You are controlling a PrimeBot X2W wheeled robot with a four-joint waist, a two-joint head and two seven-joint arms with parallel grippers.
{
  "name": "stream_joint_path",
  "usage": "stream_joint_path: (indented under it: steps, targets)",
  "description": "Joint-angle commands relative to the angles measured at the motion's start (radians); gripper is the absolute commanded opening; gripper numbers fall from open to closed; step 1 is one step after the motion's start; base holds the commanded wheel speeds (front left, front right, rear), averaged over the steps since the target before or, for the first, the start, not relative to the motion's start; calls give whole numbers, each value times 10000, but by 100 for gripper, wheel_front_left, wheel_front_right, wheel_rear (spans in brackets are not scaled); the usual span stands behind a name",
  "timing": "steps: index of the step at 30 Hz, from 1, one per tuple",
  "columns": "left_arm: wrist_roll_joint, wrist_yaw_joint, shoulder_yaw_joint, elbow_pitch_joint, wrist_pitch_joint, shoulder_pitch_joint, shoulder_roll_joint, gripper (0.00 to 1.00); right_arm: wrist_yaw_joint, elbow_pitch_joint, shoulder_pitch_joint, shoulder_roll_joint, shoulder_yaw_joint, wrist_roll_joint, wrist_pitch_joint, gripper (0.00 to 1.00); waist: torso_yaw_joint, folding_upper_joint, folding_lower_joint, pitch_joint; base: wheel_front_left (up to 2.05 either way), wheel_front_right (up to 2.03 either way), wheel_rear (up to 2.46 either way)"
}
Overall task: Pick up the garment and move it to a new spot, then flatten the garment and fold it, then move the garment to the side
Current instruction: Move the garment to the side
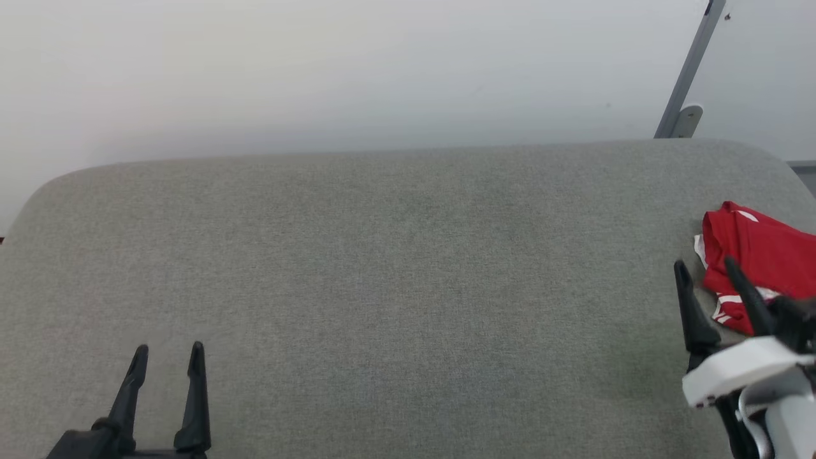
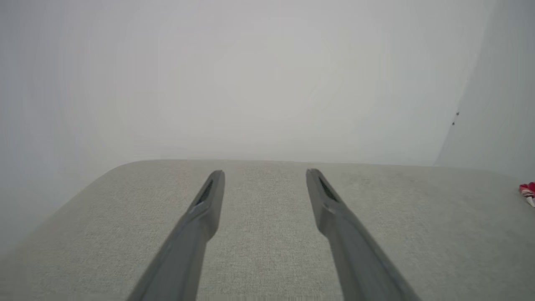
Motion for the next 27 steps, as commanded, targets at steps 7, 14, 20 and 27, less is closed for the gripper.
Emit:
stream_joint_path:
  steps: [7,14,20,27]
  targets:
    - [136,-13,239,-101,-46,475,-127,100,-2,-1086,1308,642,-597,-428,-36,100,118,0,0,-179,0,0,0]
    - [119,-13,316,-27,-46,660,-244,100,-2,-1636,2107,1160,-783,-593,-36,100,163,0,0,-243,0,0,0]
    - [107,-13,400,72,-46,716,-336,100,-2,-2000,2608,1429,-748,-610,-37,100,170,0,0,-240,0,0,0]
    - [151,-13,323,256,-46,788,-307,100,-2,-2388,2991,1614,-761,-629,-37,100,135,0,0,-225,0,0,0]
